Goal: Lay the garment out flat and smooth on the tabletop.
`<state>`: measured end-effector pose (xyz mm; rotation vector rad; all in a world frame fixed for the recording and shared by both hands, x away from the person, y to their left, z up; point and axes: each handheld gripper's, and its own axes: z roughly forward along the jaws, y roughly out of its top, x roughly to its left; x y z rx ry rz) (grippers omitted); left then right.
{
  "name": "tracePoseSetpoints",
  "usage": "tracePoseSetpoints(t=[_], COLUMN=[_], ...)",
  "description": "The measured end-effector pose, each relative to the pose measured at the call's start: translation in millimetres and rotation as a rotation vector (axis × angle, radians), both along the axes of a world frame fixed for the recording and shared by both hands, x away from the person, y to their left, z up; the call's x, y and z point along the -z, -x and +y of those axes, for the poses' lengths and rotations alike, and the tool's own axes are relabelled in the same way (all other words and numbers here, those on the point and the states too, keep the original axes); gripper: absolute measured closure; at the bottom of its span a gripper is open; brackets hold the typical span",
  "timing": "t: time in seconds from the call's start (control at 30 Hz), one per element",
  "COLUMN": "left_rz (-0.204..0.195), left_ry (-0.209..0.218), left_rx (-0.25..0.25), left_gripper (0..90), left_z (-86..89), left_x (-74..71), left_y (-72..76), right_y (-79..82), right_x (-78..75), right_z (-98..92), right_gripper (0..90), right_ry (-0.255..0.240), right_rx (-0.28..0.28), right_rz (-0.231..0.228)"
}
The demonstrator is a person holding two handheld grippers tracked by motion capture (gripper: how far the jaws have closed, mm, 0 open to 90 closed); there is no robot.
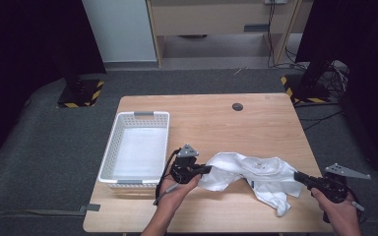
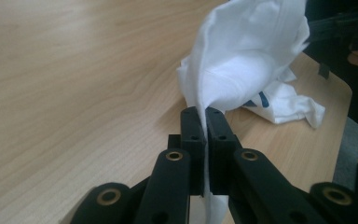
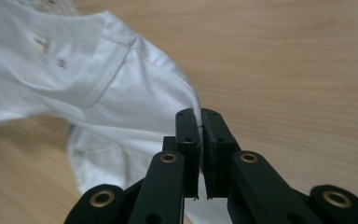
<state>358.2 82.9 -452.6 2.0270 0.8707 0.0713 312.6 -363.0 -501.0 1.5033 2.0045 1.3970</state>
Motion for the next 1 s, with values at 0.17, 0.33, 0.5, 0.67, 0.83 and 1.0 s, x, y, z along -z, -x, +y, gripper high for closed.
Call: tracePoseSetpoints(t=[0.17, 0.33, 0.5, 0.67, 0.83, 1.0], left_rz=[0.079, 0.109, 0.106, 0.102, 0.094, 0.091], left_ry=[-0.101, -0.12, -0.076, -0.08, -0.106, -0.111], left_rx=[0.023, 0.004, -0.023, -0.002, 0.025, 0.066], left_gripper=[87.8, 79.5, 59.0, 41.5, 55.0, 82.2], left_z=[-8.1, -4.9, -2.8, -11.9, -17.1, -22.5], left_x=[31.9, 47.3, 47.7, 60.0, 67.4, 65.5], left_y=[-6.1, -11.4, -14.0, -14.6, -11.9, -6.1], right_y=[-14.8, -14.6, -4.6, 0.2, -4.9, -5.1], right_x=[24.3, 27.2, 19.2, 19.7, 30.2, 29.7], right_z=[5.4, 7.2, -3.9, -3.2, 11.1, 18.5], right_gripper=[85.3, 67.1, 48.7, 40.3, 41.5, 68.9], right_ry=[0.112, 0.118, 0.077, 0.083, 0.171, 0.197], right_rx=[0.035, 0.06, 0.107, 0.041, -0.019, -0.046], right_rz=[0.083, 0.048, -0.028, -0.047, -0.015, -0.013])
